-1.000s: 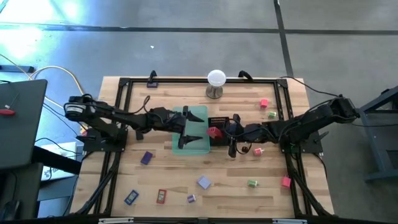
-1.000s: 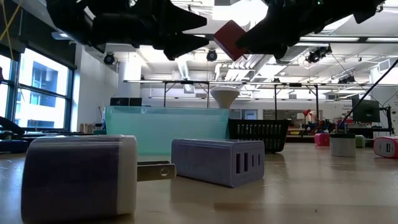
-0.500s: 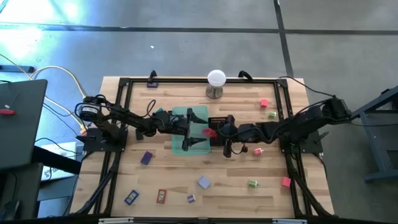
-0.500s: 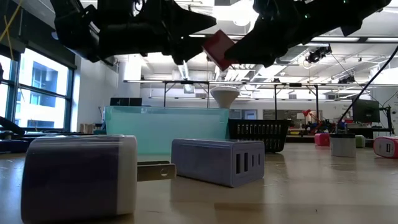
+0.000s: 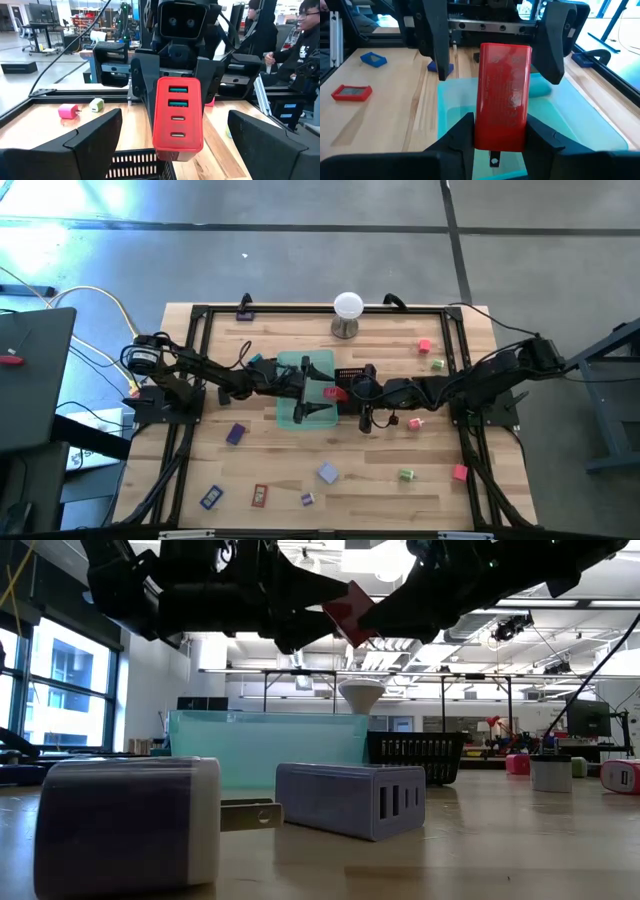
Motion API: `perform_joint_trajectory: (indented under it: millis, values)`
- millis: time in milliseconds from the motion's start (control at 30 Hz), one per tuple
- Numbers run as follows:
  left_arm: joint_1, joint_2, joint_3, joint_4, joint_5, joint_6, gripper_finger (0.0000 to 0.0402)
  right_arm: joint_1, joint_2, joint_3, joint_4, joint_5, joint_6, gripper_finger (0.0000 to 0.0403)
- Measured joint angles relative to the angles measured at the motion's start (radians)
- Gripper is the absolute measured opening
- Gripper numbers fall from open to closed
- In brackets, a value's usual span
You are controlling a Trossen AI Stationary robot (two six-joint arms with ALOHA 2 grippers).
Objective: Pick & Place Office items
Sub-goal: Put the red charger adapter into the blue bin
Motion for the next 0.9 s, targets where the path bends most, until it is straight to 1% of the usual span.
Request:
perform_joint_trajectory:
  millis: [100,300,433,533,633,700,900]
  values:
    - [-0.012,0.0,0.0,-0.001,0.002,-0.021,0.0356,0.0,0.0,0.0,0.001,-0.025,-0.003,0.0112]
    - [-0.042,0.0,0.0,-0.002,0.002,-0.011,0.0355,0.001,0.0,0.0,0.004,-0.027,-0.001,0.0113]
    - [-0.055,0.0,0.0,0.004,-0.025,0.011,0.0355,0.001,0.0,0.0,0.0,-0.03,0.005,0.0111]
    - [-0.059,0.0,0.0,-0.005,-0.045,0.01,0.0345,0.001,0.0,0.0,0.005,-0.057,0.005,0.0111]
    - [-0.06,0.0,0.0,-0.017,-0.045,0.001,0.0318,0.002,0.0,0.0,0.01,-0.083,0.013,0.0114]
    - [-0.06,0.0,0.0,-0.017,-0.045,-0.032,0.0294,0.007,0.0,0.0,0.009,-0.081,0.024,0.0114]
    - [-0.067,0.0,0.0,-0.017,-0.045,-0.043,0.0201,0.015,0.0,0.0,0.009,-0.079,0.024,0.0111]
